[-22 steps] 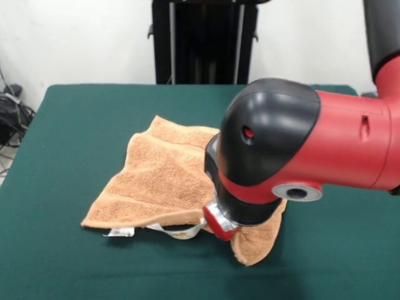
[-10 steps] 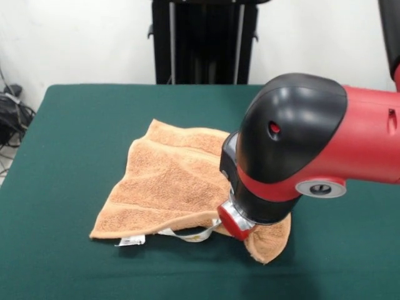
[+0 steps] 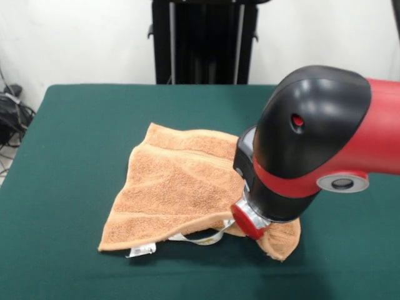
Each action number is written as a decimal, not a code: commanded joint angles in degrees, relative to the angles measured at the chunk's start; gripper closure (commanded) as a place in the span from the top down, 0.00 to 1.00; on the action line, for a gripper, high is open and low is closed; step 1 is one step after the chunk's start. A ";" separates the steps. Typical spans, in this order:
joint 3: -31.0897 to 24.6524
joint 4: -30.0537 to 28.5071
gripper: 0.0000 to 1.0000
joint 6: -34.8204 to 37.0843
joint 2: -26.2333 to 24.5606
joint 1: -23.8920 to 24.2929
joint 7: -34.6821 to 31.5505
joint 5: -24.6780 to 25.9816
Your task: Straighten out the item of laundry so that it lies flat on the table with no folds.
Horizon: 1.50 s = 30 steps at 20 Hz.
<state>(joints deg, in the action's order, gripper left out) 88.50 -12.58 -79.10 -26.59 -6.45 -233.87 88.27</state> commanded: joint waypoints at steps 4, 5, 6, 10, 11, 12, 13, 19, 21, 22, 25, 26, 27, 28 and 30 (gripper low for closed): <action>2.32 4.86 0.00 -0.09 0.83 -0.33 -9.20 -0.33; 2.30 4.77 0.00 -0.08 0.86 -0.33 -9.05 -0.29; 2.28 4.69 0.00 -0.07 0.88 -0.33 -8.91 -0.26; 2.33 4.68 0.00 0.12 0.83 -0.24 -8.65 -0.13; 2.29 4.56 0.00 0.20 0.82 -0.28 -8.45 -0.12; 2.23 4.54 0.00 0.34 0.86 -0.30 -8.41 -0.18; 2.14 4.46 0.00 0.51 0.89 -0.32 -8.28 -0.25; 2.39 5.12 0.00 0.11 0.90 0.05 -8.64 -0.11; 2.68 5.71 1.00 -0.51 0.85 0.41 -9.27 0.04; 2.89 6.34 1.00 -0.19 0.86 0.73 -9.86 0.00; 2.94 6.25 1.00 0.48 0.91 0.78 -10.41 -0.13; 2.95 6.27 1.00 0.56 0.92 0.78 -10.43 -0.13; 2.93 6.36 1.00 0.53 0.94 0.82 -10.48 -0.17; 2.82 6.00 1.00 0.83 0.96 0.63 -10.26 -0.23; 2.73 5.58 1.00 1.32 1.01 0.42 -10.17 -0.32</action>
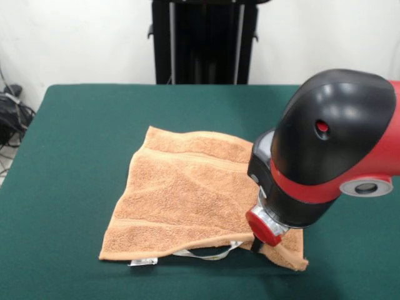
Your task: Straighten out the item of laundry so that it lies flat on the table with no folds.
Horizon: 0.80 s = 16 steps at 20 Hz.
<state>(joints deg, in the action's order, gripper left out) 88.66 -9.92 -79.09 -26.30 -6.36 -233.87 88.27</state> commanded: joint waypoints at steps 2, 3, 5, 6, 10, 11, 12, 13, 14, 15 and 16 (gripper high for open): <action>2.41 2.76 1.00 1.51 0.77 0.28 -10.21 -0.45; 2.28 2.48 1.00 1.47 0.80 0.13 -10.11 -0.53; 2.01 1.67 1.00 1.51 0.83 -0.29 -9.82 -0.63; 1.98 1.04 1.00 2.01 0.89 -0.59 -9.66 -0.61; 1.72 -1.44 1.00 4.16 1.18 -1.70 -9.61 -0.79; 1.30 -2.26 1.00 4.90 1.37 -2.13 -8.90 -1.04; 0.88 -3.23 1.00 5.45 1.58 -2.65 -8.16 -1.25; 0.63 -4.23 1.00 6.20 1.89 -3.23 -7.84 -1.41; 0.38 -5.23 1.00 6.95 2.19 -3.81 -7.52 -1.58; 0.03 -6.44 1.00 7.85 2.55 -4.42 -6.95 -1.76; -0.32 -7.64 1.00 8.75 2.91 -5.02 -6.39 -1.94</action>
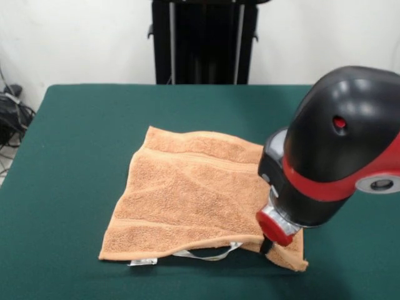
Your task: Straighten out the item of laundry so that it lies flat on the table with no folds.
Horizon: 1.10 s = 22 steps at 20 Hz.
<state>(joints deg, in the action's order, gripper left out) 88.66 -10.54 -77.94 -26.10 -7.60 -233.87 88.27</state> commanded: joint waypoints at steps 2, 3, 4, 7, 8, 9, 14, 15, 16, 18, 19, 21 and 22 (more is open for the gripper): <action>-1.45 -9.17 1.00 9.49 3.57 -4.79 -3.40 -2.39; -2.12 -10.22 1.00 10.43 4.01 -5.30 -1.28 -2.56; -2.79 -11.28 1.00 11.37 4.44 -5.80 0.84 -2.73; -4.83 -14.97 1.00 14.05 5.52 -7.43 8.88 -2.71; -5.45 -16.37 1.00 14.86 5.80 -7.97 11.65 -2.57; -5.99 -17.48 1.00 15.33 6.01 -8.36 14.41 -2.29; -8.98 -22.63 1.00 16.78 7.14 -9.89 24.96 -1.07; -9.37 -23.53 1.00 17.61 7.11 -10.18 26.46 -1.01; -9.76 -24.43 1.00 18.44 7.08 -10.48 27.97 -0.94; -10.49 -25.61 1.00 19.80 7.21 -10.83 29.50 -1.39; -10.66 -26.07 1.00 20.32 7.17 -10.97 29.87 -1.53; -11.09 -27.20 1.00 21.58 7.09 -11.29 30.31 -1.90; -10.97 -27.41 1.00 22.32 6.85 -11.58 29.44 -2.10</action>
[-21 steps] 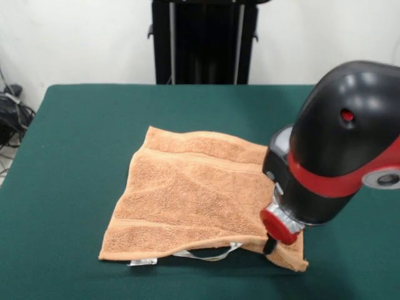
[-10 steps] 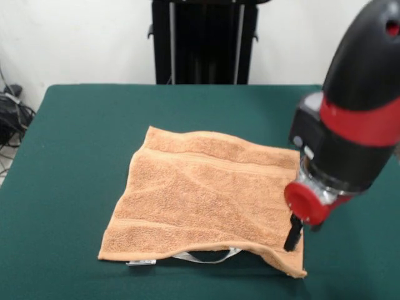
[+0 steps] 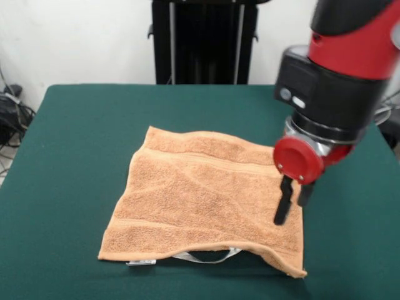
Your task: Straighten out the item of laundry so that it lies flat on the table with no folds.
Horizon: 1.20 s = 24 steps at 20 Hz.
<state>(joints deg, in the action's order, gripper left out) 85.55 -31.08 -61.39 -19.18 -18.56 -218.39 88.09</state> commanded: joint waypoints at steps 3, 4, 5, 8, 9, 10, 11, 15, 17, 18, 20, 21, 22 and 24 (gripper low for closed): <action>-9.33 -8.22 1.00 8.00 0.40 -1.21 17.09 -3.20; -9.84 -8.70 1.00 8.60 0.55 -1.35 17.94 -3.60; -10.23 -9.02 1.00 8.95 0.56 -1.30 17.93 -3.83; -12.32 -10.22 1.00 11.81 0.83 -1.21 20.45 -5.25; -13.22 -10.94 1.00 13.24 1.09 -1.25 21.82 -5.88; -13.91 -11.12 1.00 14.49 1.15 -1.22 23.00 -6.29; -14.51 -11.37 1.00 15.54 1.21 -1.19 23.98 -6.52; -17.30 -12.81 1.00 19.43 2.33 -1.55 26.56 -8.38; -19.74 -13.59 1.00 20.92 3.46 -1.09 29.49 -10.07; -21.12 -13.94 1.00 21.44 3.98 -0.81 31.52 -10.74; -24.21 -14.34 1.00 21.55 4.84 0.35 34.27 -12.40; -25.66 -14.63 1.00 21.79 5.38 0.81 36.15 -12.99; -26.30 -14.83 1.00 21.72 5.22 1.00 36.06 -13.11; -26.09 -14.58 1.00 21.39 3.86 0.78 32.85 -12.26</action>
<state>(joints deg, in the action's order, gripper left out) 70.86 -44.05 -41.77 -15.43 -18.64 -198.26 80.10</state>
